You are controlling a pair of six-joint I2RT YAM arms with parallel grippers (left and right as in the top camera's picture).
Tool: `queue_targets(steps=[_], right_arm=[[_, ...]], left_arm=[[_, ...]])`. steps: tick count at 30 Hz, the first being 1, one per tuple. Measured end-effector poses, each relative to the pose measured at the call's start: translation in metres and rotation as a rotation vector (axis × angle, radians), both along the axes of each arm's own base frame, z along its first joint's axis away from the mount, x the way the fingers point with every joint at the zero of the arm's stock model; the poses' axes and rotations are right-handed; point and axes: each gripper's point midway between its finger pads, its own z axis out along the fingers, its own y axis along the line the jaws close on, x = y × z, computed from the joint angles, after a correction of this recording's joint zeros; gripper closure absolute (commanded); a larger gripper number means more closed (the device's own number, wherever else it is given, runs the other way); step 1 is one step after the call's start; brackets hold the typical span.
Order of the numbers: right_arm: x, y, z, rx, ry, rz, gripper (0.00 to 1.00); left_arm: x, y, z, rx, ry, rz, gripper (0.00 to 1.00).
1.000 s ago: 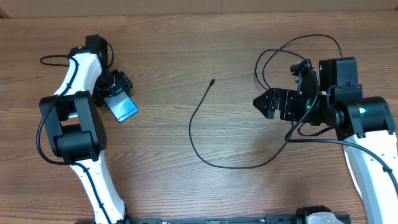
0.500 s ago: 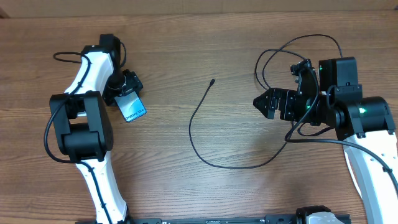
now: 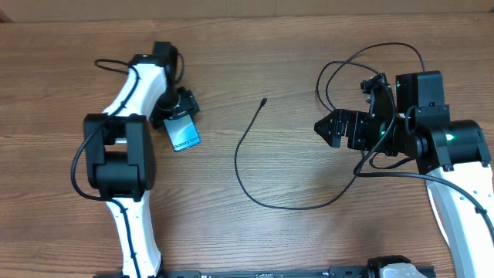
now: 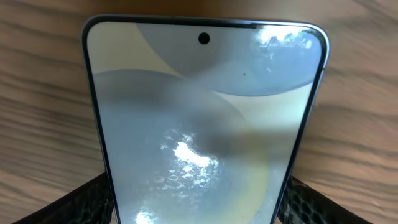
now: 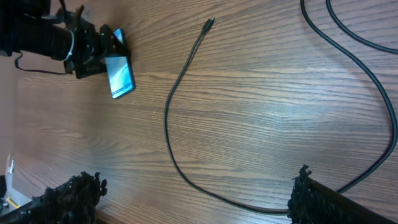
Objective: Plug charger to phone and switch on socket
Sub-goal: 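Lift the phone with the left gripper and carry it toward the center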
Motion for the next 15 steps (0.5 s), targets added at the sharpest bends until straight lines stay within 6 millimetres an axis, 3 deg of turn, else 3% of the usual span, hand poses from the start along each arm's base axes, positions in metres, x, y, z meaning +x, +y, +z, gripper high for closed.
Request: queue_targets(steps=[7, 15], right_arm=[[0.000, 0.000, 0.000, 0.000, 0.000, 0.000, 0.00], [0.000, 0.000, 0.000, 0.000, 0.002, 0.000, 0.00]], left_arm=[[-0.002, -0.027, 0.000, -0.001, -0.007, -0.063, 0.18], [-0.001, -0.037, 0.000, -0.001, -0.013, -0.084, 0.20]])
